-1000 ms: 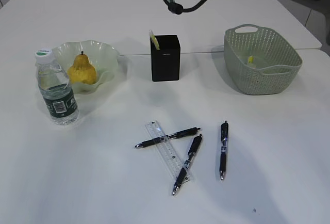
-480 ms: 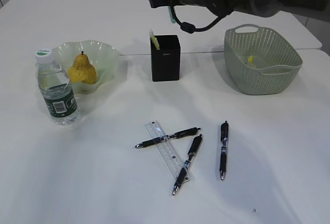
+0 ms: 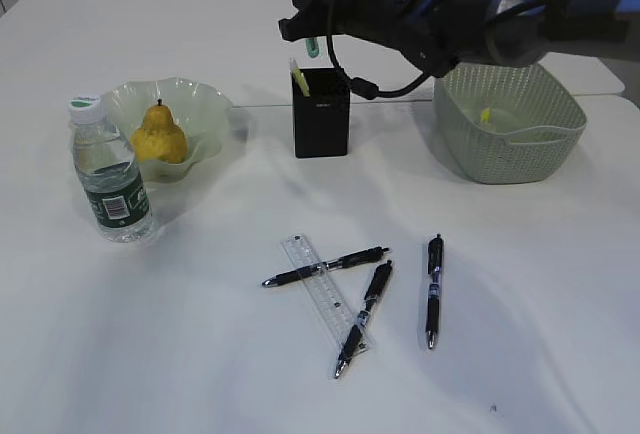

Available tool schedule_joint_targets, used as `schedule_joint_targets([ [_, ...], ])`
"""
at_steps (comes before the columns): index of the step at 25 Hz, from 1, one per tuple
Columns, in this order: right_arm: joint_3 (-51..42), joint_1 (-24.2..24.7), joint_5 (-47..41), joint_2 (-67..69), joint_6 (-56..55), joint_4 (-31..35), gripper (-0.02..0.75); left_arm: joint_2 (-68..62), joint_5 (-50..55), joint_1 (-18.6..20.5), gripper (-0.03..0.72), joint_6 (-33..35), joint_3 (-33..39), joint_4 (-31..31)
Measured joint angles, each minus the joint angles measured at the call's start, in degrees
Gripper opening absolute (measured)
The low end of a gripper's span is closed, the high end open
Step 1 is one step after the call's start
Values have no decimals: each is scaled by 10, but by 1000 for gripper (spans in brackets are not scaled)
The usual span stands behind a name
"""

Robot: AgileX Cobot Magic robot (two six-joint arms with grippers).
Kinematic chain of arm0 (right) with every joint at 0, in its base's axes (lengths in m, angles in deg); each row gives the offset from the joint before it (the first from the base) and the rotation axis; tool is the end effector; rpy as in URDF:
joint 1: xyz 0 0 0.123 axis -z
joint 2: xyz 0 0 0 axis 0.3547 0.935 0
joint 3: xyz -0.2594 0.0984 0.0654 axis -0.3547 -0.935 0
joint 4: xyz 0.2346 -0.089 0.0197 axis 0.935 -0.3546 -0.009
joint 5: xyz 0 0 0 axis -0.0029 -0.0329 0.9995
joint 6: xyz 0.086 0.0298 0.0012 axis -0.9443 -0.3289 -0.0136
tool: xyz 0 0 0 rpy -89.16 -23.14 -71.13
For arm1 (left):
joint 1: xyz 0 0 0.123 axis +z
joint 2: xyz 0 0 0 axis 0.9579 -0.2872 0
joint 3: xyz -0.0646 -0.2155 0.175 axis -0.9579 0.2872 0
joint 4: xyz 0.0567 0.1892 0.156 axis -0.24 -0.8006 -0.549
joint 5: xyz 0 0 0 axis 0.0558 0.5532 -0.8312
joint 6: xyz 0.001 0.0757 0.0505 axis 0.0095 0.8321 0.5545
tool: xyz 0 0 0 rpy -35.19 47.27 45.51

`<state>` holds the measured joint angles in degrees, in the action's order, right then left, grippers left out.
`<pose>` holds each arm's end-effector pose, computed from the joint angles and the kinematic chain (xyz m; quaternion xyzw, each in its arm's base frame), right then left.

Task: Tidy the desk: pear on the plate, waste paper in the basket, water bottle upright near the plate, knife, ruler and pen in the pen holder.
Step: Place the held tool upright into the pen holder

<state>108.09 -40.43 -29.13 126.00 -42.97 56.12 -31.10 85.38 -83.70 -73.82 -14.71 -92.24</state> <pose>0.5151 0.1936 0.2360 -0.2481 0.7196 0.0729 0.6444 0.1822 -0.0207 0.4091 0.0121 0.9514 0.0208 0.3069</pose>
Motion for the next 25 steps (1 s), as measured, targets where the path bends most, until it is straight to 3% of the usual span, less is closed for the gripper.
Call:
schedule_joint_targets([
  [6, -23, 14, 44, 0, -1, 10, 139, 0, 0, 0, 527, 0, 0, 2],
  [25, -24, 16, 52, 40, -2, 11, 139, -10, 0, 0, 527, -1, 0, 36],
])
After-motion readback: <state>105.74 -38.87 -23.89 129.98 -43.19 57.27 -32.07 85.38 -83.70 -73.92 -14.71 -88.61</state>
